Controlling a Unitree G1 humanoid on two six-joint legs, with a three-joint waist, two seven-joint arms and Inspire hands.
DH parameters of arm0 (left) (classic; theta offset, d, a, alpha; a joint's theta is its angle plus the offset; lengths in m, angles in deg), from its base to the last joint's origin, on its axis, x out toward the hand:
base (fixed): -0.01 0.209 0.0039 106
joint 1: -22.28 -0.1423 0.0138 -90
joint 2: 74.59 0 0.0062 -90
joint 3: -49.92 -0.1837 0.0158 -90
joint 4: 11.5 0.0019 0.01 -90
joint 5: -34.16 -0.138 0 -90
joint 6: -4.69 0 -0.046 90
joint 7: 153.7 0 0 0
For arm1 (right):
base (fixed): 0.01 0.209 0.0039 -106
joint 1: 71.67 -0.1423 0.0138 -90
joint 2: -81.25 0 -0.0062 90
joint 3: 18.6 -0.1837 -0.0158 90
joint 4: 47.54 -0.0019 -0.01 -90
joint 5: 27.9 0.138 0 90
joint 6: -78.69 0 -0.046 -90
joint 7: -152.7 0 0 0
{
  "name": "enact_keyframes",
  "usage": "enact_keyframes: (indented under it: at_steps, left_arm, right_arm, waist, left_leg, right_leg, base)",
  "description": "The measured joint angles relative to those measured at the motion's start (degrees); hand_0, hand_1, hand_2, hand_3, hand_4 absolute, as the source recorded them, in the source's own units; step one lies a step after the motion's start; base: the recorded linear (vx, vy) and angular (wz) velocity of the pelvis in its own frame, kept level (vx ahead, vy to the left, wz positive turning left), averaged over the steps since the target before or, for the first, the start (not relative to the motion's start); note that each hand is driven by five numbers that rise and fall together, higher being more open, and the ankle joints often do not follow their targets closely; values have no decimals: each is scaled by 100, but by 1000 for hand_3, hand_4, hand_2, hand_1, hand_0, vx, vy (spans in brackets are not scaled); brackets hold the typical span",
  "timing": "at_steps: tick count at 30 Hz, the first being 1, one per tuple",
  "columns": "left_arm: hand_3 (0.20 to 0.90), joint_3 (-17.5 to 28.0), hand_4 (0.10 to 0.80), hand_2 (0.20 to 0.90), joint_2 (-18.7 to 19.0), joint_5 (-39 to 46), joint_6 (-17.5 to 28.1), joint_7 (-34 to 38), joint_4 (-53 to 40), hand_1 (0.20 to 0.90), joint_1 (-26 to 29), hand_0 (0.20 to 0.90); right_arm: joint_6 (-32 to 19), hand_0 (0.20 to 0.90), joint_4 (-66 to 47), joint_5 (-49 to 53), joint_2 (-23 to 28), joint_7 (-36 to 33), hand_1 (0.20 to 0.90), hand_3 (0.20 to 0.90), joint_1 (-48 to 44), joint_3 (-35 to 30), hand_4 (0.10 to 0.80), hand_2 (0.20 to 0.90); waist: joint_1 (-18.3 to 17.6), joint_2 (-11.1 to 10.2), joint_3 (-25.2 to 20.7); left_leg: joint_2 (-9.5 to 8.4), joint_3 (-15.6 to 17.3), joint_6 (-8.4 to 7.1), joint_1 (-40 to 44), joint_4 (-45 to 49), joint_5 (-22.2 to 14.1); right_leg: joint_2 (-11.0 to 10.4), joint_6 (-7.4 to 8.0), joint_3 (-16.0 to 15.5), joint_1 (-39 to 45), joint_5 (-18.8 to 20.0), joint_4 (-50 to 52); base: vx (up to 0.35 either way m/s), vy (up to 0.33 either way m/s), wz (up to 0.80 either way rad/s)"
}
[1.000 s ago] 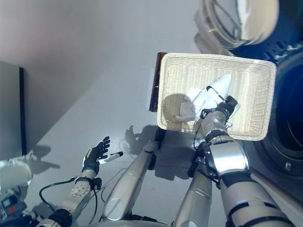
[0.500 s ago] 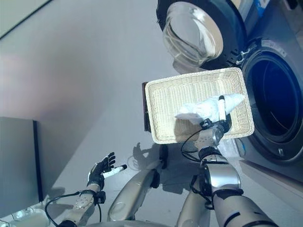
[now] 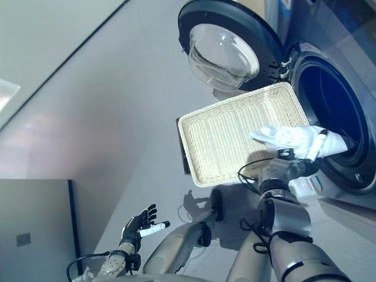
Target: Pick up the clothes and place them into the washing machine
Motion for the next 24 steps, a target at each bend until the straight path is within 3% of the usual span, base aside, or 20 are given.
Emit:
enact_keyframes:
  at_steps: [6, 7, 8, 9, 24]
  left_arm:
    - [900, -122, 800, 900, 11, 42, 21, -15, -22, 900, -17, 900]
    - [900, -147, 800, 900, 10, 70, 24, -15, -69, 900, -18, 900]
    - [900, -159, 800, 900, 8, 92, 26, -22, -137, 900, -18, 900]
    - [900, -160, 800, 900, 10, 106, 27, -30, -229, 900, -14, 900]
    - [900, -186, 800, 900, 4, 151, 25, -66, -215, 900, 19, 900]
  right_arm:
    - [-3, 200, -47, -227, 761, -788, 200, 200, -1253, 64, 300, 200]
    - [-4, 313, -49, -282, 826, -824, 313, 313, -1396, 304, 380, 313]
    - [-2, 711, -55, -446, 929, -818, 711, 711, -1503, 556, 665, 711]
    - [1, 900, -107, -529, 1075, -812, 900, 900, -1589, 773, 800, 900]
    - [193, 900, 33, -644, 967, -291, 900, 900, -1648, 962, 800, 900]
  waist:
    - [126, 150, -97]
    - [146, 153, -97]
    - [167, 172, -95]
    - [179, 185, -95]
    - [81, 58, 18]
  left_leg:
    - [-69, 89, 10, -85, -69, -2]
    - [-89, 91, 12, -117, -80, -1]
    - [-94, 98, 31, -134, -110, 16]
    - [-88, 94, 52, -165, -108, 31]
    - [-76, 98, 77, -149, -127, 44]
  right_leg:
    - [-2, 11, 240, -397, 7, 168]
    - [4, 13, 304, -483, 7, 209]
    - [11, 19, 326, -533, 11, 223]
    - [19, 20, 326, -570, 11, 237]
    - [66, 21, 398, -619, 10, 250]
  base:
    - [13, 13, -24]
    - [11, 3, -16]
    - [23, 11, -9]
    - [35, 14, -1]
    - [9, 13, -2]
